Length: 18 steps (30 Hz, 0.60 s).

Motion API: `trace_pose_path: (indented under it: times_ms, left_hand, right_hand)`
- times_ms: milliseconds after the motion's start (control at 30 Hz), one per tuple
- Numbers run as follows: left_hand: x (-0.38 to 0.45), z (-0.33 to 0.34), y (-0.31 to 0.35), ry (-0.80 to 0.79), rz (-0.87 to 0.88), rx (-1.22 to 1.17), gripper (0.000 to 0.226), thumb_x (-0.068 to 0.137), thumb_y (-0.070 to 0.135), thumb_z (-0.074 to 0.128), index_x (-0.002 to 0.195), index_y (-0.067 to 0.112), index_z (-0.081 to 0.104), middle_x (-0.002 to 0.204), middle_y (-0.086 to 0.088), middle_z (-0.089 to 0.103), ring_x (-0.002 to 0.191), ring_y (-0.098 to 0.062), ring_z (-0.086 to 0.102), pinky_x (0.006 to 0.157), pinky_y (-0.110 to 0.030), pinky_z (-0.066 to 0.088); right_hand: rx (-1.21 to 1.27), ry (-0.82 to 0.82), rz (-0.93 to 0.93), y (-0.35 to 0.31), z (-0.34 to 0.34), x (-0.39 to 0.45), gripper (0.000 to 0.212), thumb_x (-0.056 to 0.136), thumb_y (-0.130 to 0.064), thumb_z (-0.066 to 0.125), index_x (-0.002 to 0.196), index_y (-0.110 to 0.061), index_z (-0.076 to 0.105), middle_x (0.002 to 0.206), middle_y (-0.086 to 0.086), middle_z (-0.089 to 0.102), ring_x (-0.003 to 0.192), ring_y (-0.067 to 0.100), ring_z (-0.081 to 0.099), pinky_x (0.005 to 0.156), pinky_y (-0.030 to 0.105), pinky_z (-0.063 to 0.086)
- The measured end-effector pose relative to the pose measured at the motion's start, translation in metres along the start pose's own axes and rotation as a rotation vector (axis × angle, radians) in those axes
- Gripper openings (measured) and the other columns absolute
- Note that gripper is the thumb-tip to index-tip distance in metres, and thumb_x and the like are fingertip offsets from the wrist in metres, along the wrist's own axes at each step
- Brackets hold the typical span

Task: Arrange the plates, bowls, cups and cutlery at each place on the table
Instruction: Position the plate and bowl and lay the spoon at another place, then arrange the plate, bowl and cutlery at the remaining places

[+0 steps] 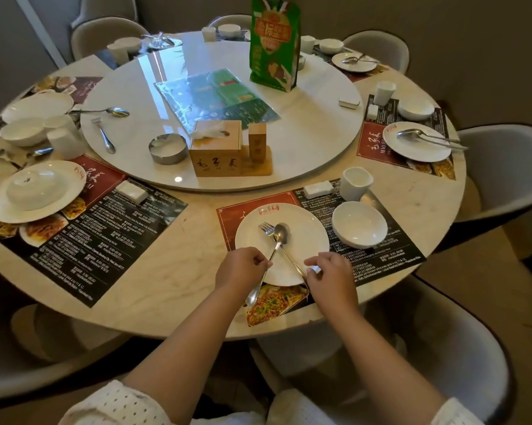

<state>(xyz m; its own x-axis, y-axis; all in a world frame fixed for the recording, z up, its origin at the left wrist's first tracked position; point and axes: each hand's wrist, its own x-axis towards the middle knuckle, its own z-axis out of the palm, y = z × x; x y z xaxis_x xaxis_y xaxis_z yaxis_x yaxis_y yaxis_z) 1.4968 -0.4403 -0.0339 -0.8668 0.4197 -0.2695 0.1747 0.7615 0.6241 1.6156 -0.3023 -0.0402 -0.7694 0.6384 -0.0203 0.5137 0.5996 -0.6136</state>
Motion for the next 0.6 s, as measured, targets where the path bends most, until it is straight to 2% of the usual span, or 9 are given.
trace_pose_path:
  times_ms: [167, 300, 400, 500, 600]
  left_hand:
    - [-0.007, 0.002, -0.002, 0.042, 0.061, 0.033, 0.015, 0.091, 0.029, 0.062, 0.095, 0.019, 0.072, 0.087, 0.004, 0.069, 0.075, -0.008, 0.058, 0.057, -0.019, 0.042]
    - [-0.014, -0.010, -0.010, 0.104, 0.049, -0.022, 0.013, 0.091, 0.028, 0.060, 0.095, 0.022, 0.072, 0.087, 0.008, 0.068, 0.076, -0.006, 0.059, 0.061, -0.021, 0.045]
    - [-0.024, -0.029, -0.026, 0.150, -0.016, -0.163, 0.010, 0.089, 0.029, 0.062, 0.089, 0.027, 0.072, 0.081, 0.017, 0.064, 0.075, 0.001, 0.058, 0.061, -0.017, 0.042]
    - [-0.034, -0.058, -0.051, 0.198, -0.110, -0.338, 0.014, 0.090, 0.024, 0.059, 0.085, 0.030, 0.071, 0.082, 0.011, 0.070, 0.074, -0.006, 0.066, 0.065, -0.021, 0.049]
    - [-0.045, -0.090, -0.081, 0.262, -0.204, -0.524, 0.017, 0.091, 0.020, 0.057, 0.085, 0.029, 0.070, 0.081, 0.007, 0.072, 0.067, -0.004, 0.067, 0.051, -0.010, 0.042]
  right_hand:
    - [-0.020, 0.010, -0.022, -0.008, -0.002, -0.002, 0.016, 0.088, -0.022, 0.061, 0.102, -0.026, 0.068, 0.117, -0.005, 0.054, 0.118, 0.012, 0.039, 0.096, 0.037, 0.045]
    - [0.001, 0.031, -0.124, -0.030, 0.004, -0.001, 0.016, 0.087, -0.022, 0.061, 0.100, -0.030, 0.069, 0.114, -0.008, 0.056, 0.116, 0.010, 0.040, 0.094, 0.031, 0.041]
    - [0.122, -0.033, -0.202, -0.059, 0.017, -0.001, 0.016, 0.088, -0.019, 0.062, 0.099, -0.029, 0.069, 0.112, -0.006, 0.057, 0.115, 0.012, 0.041, 0.092, 0.028, 0.038]
    - [0.198, -0.103, -0.266, -0.095, 0.036, -0.007, 0.015, 0.089, -0.019, 0.061, 0.097, -0.028, 0.069, 0.110, -0.009, 0.056, 0.112, 0.006, 0.039, 0.090, 0.022, 0.031]
    - [0.232, -0.169, -0.335, -0.134, 0.058, -0.014, 0.018, 0.089, -0.017, 0.059, 0.094, -0.032, 0.068, 0.101, -0.012, 0.055, 0.107, 0.007, 0.041, 0.084, 0.021, 0.029]
